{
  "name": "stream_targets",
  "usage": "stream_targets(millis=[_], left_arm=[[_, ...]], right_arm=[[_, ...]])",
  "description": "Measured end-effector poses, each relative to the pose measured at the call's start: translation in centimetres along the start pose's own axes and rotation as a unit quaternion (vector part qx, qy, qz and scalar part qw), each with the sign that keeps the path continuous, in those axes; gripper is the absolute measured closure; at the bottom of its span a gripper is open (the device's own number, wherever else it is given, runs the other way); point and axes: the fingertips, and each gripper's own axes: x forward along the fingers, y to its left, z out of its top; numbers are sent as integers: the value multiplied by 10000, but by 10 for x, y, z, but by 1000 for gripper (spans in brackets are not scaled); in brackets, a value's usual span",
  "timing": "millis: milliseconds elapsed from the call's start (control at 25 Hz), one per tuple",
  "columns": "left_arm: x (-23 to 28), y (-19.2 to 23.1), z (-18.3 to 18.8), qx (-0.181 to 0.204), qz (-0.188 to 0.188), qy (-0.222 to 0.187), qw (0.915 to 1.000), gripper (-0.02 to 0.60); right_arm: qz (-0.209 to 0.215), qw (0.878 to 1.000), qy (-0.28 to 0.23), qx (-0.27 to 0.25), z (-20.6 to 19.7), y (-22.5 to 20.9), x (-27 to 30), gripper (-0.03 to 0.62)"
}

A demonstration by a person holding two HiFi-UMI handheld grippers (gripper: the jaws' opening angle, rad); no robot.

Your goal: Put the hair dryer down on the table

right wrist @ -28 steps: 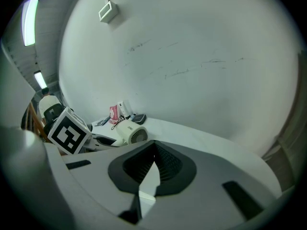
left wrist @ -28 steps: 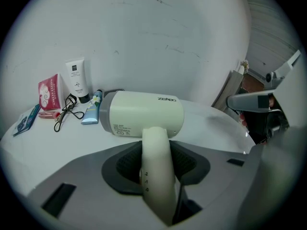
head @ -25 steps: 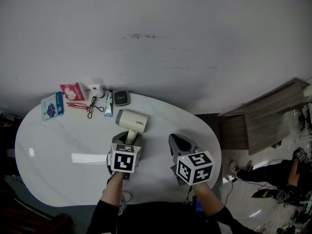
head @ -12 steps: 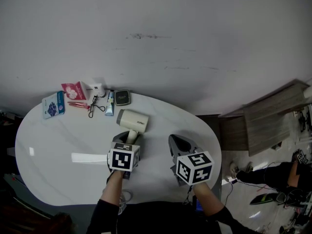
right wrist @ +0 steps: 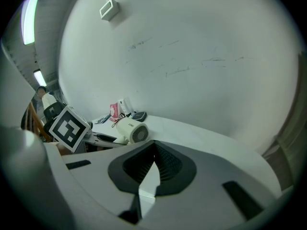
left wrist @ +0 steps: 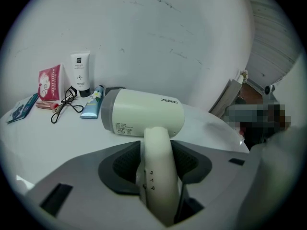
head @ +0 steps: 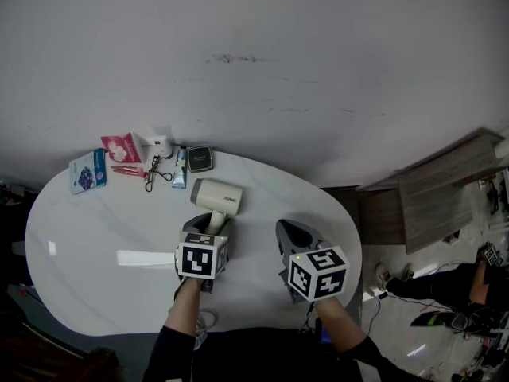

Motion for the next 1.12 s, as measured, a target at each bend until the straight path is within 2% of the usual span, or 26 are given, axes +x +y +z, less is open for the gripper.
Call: stream_targets(millis=[680,1120], left_arm=[[-35,-4,19,-110,-95,-472,9988,385],[-61,-2,19,-233,-34,-714,9972,489]], right_arm=[[55,9999,-62,-109,2,10,-5,594],[177,9995,-145,-228,3,25,-14,594]])
